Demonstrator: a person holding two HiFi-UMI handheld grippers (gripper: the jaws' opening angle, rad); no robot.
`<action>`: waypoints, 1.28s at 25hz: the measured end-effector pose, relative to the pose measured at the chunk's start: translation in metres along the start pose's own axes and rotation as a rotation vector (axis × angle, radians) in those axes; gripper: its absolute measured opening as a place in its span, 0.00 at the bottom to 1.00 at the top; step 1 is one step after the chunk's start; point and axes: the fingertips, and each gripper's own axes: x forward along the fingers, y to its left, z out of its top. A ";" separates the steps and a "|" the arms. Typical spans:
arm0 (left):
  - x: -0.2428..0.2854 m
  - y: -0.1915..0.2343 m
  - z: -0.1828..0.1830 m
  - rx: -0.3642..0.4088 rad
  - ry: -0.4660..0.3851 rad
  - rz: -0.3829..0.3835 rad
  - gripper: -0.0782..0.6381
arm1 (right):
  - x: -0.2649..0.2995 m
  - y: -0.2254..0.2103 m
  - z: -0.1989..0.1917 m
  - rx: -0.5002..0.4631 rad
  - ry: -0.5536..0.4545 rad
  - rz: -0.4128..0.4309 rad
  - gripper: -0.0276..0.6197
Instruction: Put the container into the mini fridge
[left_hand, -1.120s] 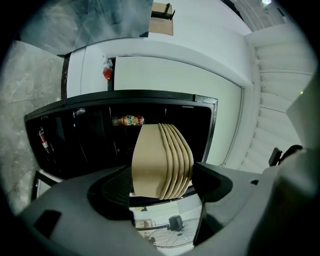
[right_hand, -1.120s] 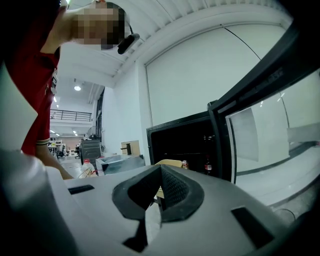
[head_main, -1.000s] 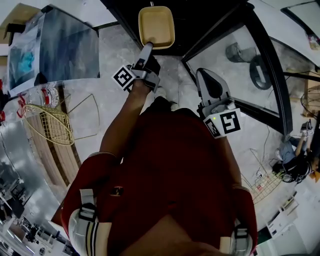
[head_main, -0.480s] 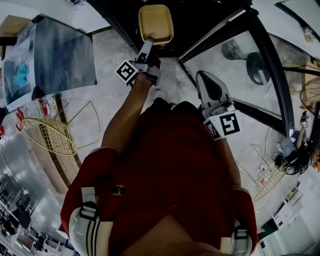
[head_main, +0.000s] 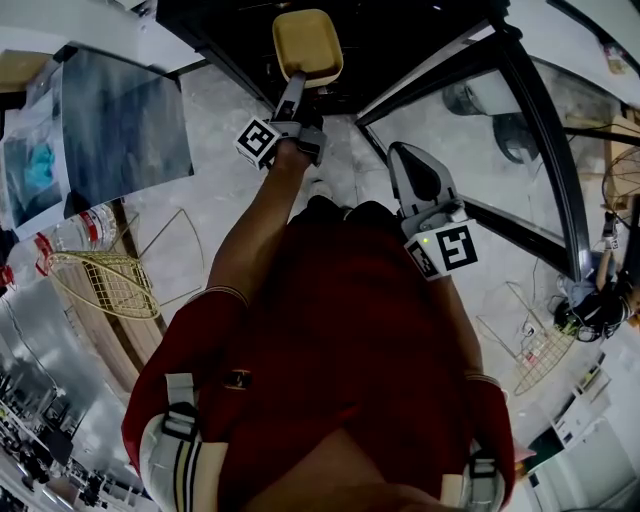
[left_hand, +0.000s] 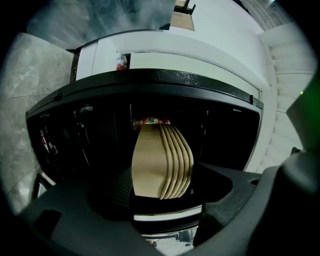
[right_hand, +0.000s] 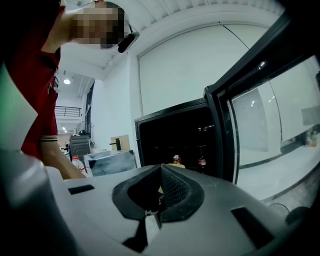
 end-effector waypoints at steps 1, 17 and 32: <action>0.001 0.003 0.001 0.001 -0.002 0.007 0.64 | 0.002 -0.001 0.000 0.000 0.002 0.000 0.04; 0.023 0.028 0.026 -0.024 -0.080 0.079 0.64 | 0.021 -0.011 -0.005 0.004 0.018 -0.002 0.04; 0.019 0.021 0.013 0.059 -0.025 0.120 0.67 | 0.021 -0.010 -0.006 -0.001 0.021 0.010 0.04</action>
